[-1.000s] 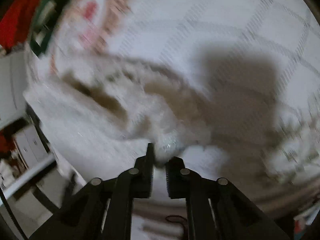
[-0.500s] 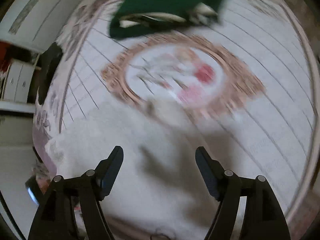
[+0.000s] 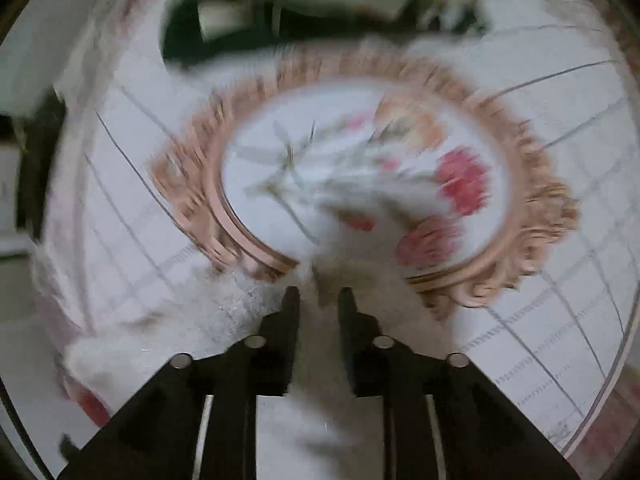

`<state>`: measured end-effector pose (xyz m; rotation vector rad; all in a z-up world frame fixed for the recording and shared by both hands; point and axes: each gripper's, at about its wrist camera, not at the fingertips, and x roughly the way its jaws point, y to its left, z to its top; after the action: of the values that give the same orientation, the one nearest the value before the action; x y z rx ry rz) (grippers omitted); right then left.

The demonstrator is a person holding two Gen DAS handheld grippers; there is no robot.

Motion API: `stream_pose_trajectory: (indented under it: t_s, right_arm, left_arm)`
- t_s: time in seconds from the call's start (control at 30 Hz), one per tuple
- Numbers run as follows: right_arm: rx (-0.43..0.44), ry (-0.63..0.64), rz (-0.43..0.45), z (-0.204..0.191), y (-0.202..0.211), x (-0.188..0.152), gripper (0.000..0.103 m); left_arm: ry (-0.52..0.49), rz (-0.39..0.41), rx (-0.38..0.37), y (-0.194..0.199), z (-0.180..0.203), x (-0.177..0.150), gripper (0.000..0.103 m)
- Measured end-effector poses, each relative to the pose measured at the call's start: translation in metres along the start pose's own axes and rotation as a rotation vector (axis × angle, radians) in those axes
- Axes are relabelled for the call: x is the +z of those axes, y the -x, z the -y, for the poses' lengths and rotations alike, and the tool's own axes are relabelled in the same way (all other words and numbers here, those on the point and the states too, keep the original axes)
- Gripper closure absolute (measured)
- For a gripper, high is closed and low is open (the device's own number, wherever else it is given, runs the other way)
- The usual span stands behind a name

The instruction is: Fold large clothes

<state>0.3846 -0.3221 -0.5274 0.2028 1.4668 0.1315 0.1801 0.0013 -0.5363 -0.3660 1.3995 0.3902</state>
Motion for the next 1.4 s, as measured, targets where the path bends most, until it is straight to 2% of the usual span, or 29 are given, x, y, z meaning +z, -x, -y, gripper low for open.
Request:
stream_pose_trajectory:
  t_s: [0.03,0.1,0.2,0.27,0.3,0.37,0.47,0.53,0.6,0.67,0.73,0.77,0.8,0.87,0.93,0.97,1.0,1.07,1.13,1.2,1.27,1.3,1.33,1.37,1.4]
  right_arm:
    - [0.021,0.03,0.031,-0.007,0.017,-0.006,0.08]
    - [0.1,0.09,0.029,-0.025,0.027,-0.019,0.08]
    - [0.18,0.188,-0.131,-0.058,-0.011,-0.035,0.08]
    - [0.146,0.237,-0.282,-0.076,-0.063,-0.044,0.081]
    - [0.102,0.242,-0.309,-0.08,-0.09,-0.045,0.084]
    - [0.081,0.256,-0.278,-0.087,-0.108,-0.037,0.091]
    - [0.024,0.304,-0.319,-0.104,-0.118,-0.024,0.093]
    - [0.025,0.32,-0.359,-0.106,-0.119,-0.018,0.093]
    - [0.082,0.27,-0.387,-0.098,-0.109,-0.011,0.091]
    - [0.187,0.191,-0.366,-0.08,-0.083,-0.008,0.087]
    - [0.251,0.124,-0.254,-0.051,-0.038,-0.014,0.063]
    - [0.249,0.099,-0.2,-0.039,-0.019,-0.019,0.032]
    - [0.241,0.066,-0.131,-0.02,0.002,-0.027,0.014]
    - [0.212,0.015,-0.051,0.012,0.025,-0.042,0.014]
    - [0.19,-0.037,-0.043,0.043,0.022,-0.055,0.016]
    - [0.167,-0.057,-0.057,0.054,0.011,-0.059,0.031]
    - [0.105,-0.063,-0.079,0.059,-0.009,-0.06,0.064]
    - [0.022,-0.042,-0.092,0.072,-0.042,-0.053,0.091]
    - [0.018,-0.043,-0.112,0.066,-0.062,-0.052,0.092]
    - [-0.014,0.005,-0.127,0.055,-0.054,-0.048,0.091]
    - [0.031,-0.004,-0.133,0.057,-0.038,-0.049,0.09]
    - [0.089,-0.05,-0.126,0.068,-0.024,-0.053,0.083]
    - [0.164,-0.124,-0.111,0.086,-0.009,-0.062,0.065]
    - [0.204,-0.169,-0.098,0.098,0.001,-0.069,0.052]
    - [0.251,-0.235,-0.073,0.117,0.012,-0.083,0.028]
  left_arm:
    - [-0.009,0.008,-0.006,0.004,0.005,0.003,0.021]
    - [-0.033,0.008,-0.03,0.004,0.017,0.009,0.021]
    - [-0.086,-0.022,-0.03,-0.014,0.038,0.02,0.021]
    - [-0.122,-0.05,-0.006,-0.031,0.045,0.023,0.021]
    - [-0.136,-0.057,0.006,-0.036,0.047,0.024,0.018]
    - [-0.18,-0.037,0.025,-0.045,0.05,0.025,0.011]
    - [-0.209,-0.029,0.023,-0.05,0.049,0.027,0.003]
    - [-0.227,-0.033,0.041,-0.054,0.05,0.03,0.0]
    - [-0.225,-0.04,0.056,-0.056,0.051,0.032,0.0]
    - [-0.226,-0.042,0.076,-0.058,0.053,0.033,0.0]
    - [-0.216,-0.031,0.091,-0.059,0.057,0.033,0.0]
    - [-0.201,-0.035,0.1,-0.059,0.057,0.035,0.0]
    - [-0.186,-0.035,0.105,-0.058,0.059,0.035,0.0]
    - [-0.168,-0.03,0.11,-0.053,0.06,0.035,0.0]
    - [-0.138,-0.033,0.105,-0.041,0.063,0.034,0.0]
    - [-0.121,-0.026,0.089,-0.03,0.066,0.033,0.0]
    - [-0.12,-0.015,0.084,-0.023,0.068,0.035,0.0]
    - [-0.156,0.013,0.073,-0.011,0.086,0.032,0.0]
    - [-0.2,0.006,0.074,-0.015,0.101,0.03,0.0]
    - [-0.228,0.013,0.125,-0.027,0.112,0.029,0.0]
    - [-0.215,0.002,0.122,-0.034,0.114,0.03,0.0]
    - [-0.198,-0.011,0.109,-0.032,0.111,0.033,0.0]
    - [-0.191,-0.019,0.102,-0.029,0.105,0.031,0.0]
    - [-0.186,-0.021,0.096,-0.023,0.103,0.032,0.0]
    - [-0.183,-0.013,0.092,-0.019,0.101,0.03,0.0]
